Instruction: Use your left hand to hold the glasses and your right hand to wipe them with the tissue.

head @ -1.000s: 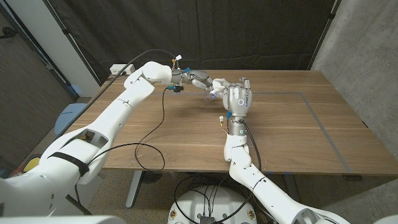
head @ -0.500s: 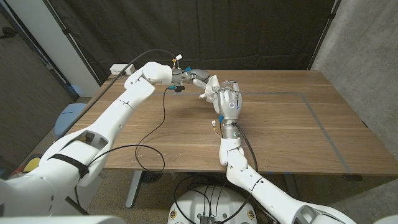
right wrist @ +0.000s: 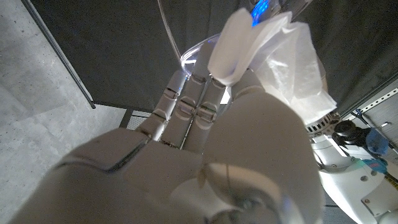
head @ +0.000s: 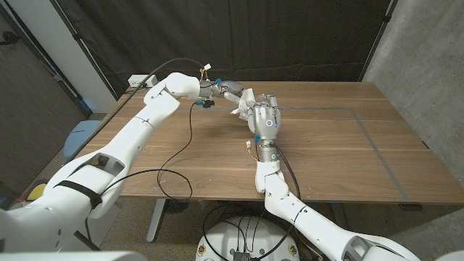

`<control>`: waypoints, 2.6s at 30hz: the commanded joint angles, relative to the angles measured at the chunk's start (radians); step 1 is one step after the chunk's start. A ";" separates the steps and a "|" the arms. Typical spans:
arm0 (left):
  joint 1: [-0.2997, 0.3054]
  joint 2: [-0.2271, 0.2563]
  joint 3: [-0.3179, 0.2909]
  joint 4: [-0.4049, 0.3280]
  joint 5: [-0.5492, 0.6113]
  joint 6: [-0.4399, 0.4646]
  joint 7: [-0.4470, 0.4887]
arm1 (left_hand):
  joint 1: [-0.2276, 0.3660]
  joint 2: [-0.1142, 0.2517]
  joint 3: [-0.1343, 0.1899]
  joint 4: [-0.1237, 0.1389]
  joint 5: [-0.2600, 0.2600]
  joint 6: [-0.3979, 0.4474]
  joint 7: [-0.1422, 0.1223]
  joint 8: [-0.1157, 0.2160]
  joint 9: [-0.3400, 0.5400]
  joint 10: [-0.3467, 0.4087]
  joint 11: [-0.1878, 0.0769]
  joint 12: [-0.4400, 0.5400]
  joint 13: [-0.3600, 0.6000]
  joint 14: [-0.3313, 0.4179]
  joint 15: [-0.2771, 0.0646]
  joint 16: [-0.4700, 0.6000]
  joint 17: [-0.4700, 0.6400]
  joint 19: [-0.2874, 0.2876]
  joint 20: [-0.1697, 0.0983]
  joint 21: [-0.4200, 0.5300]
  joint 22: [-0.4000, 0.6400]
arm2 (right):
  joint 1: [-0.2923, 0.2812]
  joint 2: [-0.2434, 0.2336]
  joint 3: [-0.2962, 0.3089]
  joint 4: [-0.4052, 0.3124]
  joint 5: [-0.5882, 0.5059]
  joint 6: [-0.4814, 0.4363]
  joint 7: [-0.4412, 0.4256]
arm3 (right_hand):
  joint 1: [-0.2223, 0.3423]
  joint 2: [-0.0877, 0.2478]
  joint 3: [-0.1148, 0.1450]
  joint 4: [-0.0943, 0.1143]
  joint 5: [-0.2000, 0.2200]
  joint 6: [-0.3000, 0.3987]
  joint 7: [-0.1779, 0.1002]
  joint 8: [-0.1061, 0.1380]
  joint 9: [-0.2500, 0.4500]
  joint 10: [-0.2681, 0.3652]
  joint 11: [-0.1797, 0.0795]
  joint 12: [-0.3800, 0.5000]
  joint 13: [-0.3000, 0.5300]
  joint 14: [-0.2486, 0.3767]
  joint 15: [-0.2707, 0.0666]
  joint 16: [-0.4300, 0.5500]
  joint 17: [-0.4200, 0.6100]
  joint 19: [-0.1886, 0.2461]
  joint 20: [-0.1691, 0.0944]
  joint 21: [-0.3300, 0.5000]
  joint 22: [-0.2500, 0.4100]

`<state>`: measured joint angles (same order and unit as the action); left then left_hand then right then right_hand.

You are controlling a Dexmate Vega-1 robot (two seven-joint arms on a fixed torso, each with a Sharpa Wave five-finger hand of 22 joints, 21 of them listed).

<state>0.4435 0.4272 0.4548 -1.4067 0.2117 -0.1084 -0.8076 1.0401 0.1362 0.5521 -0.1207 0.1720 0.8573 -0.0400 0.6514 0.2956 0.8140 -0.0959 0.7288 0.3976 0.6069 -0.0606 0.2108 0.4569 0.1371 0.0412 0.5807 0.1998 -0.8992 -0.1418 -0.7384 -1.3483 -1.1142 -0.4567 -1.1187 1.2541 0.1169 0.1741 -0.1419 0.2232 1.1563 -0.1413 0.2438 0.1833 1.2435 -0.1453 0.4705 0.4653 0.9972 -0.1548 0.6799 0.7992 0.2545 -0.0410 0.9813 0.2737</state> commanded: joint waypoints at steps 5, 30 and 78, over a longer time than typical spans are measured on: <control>-0.007 0.003 0.011 0.010 0.009 -0.001 -0.002 | -0.002 0.002 0.008 0.001 0.006 0.066 0.060 0.007 0.002 0.000 -0.004 0.008 0.003 -0.001 -0.123 -0.002 0.005 -0.002 0.001 0.008 0.003 | -0.068 0.053 0.154 -0.042 -0.096 -0.009 0.002 | 0.007 -0.001 0.007 -0.002 -0.001 0.005 0.007 0.003 0.005 0.014 -0.011 -0.007 0.003 0.005 -0.080 -0.007 0.003 -0.007 -0.076 0.013 -0.001; 0.016 0.027 -0.007 -0.039 0.104 0.012 0.087 | -0.005 0.001 0.009 0.001 0.006 0.072 0.058 0.008 -0.002 0.001 -0.008 0.014 -0.003 -0.001 -0.126 -0.002 0.007 -0.002 -0.001 0.016 0.003 | -0.158 0.177 0.344 -0.116 -0.230 0.096 0.002 | 0.005 -0.003 0.009 -0.001 -0.001 0.009 0.007 -0.005 0.006 0.019 -0.013 -0.019 0.012 0.011 -0.080 -0.014 0.008 -0.018 -0.078 0.042 -0.010; 0.184 0.172 0.073 -0.402 0.931 0.080 0.355 | -0.024 -0.013 0.011 0.005 0.004 0.090 0.030 0.000 -0.038 0.014 -0.041 0.016 -0.029 0.011 -0.151 -0.003 0.001 -0.005 -0.022 0.027 0.000 | -0.007 -0.256 -0.109 -0.376 -0.058 -0.475 0.687 | -0.009 -0.001 0.010 0.006 -0.002 0.003 -0.004 -0.020 0.008 0.009 -0.021 -0.049 0.030 0.008 -0.081 -0.039 0.010 -0.041 -0.085 0.088 -0.033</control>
<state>0.5986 0.5813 0.5095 -1.7380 0.9962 -0.0635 -0.4007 1.0198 0.1214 0.5581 -0.1148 0.1722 0.8795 -0.0622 0.6554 0.2586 0.8215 -0.1319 0.7433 0.3651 0.6106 -0.0569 0.2068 0.4588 0.1299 0.0265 0.6000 0.2001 -0.9558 -0.3219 -0.7593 -1.6928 -1.1737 -0.8385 -0.6020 1.2488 0.1115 0.1782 -0.1377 0.2233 1.1573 -0.1394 0.2236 0.1886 1.2519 -0.1567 0.4248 0.4926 0.9990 -0.1531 0.6466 0.8084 0.2186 -0.0412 1.0638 0.2413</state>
